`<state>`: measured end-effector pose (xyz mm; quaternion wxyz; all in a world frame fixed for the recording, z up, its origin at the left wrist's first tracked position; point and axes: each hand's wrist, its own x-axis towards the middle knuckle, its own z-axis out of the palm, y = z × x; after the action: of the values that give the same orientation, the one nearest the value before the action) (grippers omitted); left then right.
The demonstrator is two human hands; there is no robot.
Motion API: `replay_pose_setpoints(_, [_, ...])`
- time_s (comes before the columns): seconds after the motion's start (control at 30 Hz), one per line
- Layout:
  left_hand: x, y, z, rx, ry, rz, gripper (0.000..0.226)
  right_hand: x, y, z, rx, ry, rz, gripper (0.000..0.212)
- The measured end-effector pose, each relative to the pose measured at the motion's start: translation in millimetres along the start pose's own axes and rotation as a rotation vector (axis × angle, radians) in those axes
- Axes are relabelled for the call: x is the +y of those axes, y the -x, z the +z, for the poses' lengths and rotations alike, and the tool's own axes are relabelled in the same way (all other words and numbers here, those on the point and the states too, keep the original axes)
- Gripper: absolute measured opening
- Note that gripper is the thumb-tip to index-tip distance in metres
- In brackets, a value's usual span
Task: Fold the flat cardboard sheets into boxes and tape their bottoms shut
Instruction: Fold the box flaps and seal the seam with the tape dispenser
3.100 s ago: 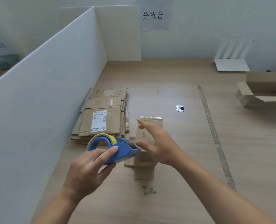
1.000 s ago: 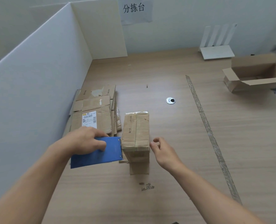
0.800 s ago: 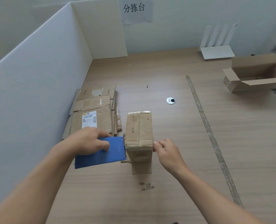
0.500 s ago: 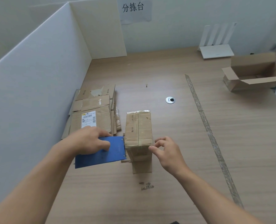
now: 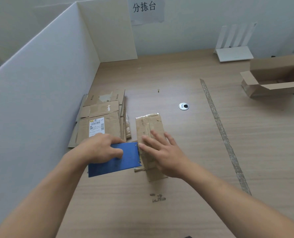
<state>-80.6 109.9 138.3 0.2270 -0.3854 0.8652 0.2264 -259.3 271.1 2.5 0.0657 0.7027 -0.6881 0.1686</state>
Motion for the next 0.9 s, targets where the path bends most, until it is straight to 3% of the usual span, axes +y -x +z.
replay_pose_setpoints(0.07, [-3, 1, 1, 0.016, 0.026, -0.009, 0.051, 0, -1, 12, 0.064, -0.023, 0.018, 0.055])
replay_pose_setpoints(0.3, [-16, 9, 9, 0.013, 0.13, -0.015, 0.056, 5, -3, 28, 0.278, -0.033, 0.035, 0.041])
replay_pose_setpoints(0.57, [-34, 20, 8, -0.01, 0.257, 0.014, 0.056, 4, -3, 31, 0.297, -0.083, 0.068, 0.035])
replay_pose_setpoints(0.9, [-36, 21, -3, -0.025, 0.168, -0.007, 0.044, -7, -9, 24, 0.293, -0.198, 0.166, 0.035])
